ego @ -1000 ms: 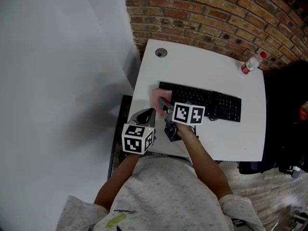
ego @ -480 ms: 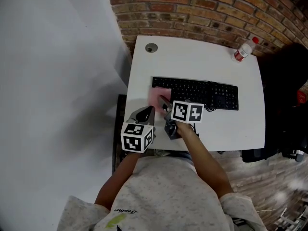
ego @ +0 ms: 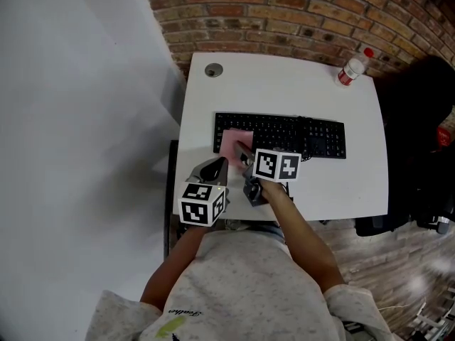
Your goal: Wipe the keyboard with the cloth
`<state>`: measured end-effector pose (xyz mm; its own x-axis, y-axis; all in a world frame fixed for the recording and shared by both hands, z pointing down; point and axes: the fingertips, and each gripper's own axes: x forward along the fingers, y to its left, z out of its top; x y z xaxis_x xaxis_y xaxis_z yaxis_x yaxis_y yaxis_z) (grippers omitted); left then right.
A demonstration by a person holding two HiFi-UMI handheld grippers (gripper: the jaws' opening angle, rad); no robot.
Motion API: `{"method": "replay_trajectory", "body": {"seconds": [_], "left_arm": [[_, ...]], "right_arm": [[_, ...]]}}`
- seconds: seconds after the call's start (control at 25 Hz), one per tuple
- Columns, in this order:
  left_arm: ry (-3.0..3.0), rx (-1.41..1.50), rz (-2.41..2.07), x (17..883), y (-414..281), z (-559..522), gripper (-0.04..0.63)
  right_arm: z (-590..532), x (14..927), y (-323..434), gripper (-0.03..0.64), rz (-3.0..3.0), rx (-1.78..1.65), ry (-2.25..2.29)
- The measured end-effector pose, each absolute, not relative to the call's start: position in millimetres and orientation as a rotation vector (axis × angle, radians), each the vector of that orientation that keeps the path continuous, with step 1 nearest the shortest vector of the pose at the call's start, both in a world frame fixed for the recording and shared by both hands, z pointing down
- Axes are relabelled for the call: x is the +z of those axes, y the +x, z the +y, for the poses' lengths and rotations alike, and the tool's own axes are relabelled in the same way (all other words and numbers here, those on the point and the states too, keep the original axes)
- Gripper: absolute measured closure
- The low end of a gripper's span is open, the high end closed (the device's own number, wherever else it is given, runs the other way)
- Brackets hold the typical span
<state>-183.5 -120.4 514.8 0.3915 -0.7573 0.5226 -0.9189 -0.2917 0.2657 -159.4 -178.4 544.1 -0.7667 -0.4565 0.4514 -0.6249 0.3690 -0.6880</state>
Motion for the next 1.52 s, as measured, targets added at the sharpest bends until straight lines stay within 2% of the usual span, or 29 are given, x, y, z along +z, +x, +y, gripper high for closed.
{"method": "replay_trajectory", "body": {"seconds": [1.52], "left_arm": [[2.217,0.443,-1.32,508.7,-86.9,-145.8,0.603]], "right_arm": [[-194.0,545.8,-46.6,0.601,-2.38,1.313,1.124]]}}
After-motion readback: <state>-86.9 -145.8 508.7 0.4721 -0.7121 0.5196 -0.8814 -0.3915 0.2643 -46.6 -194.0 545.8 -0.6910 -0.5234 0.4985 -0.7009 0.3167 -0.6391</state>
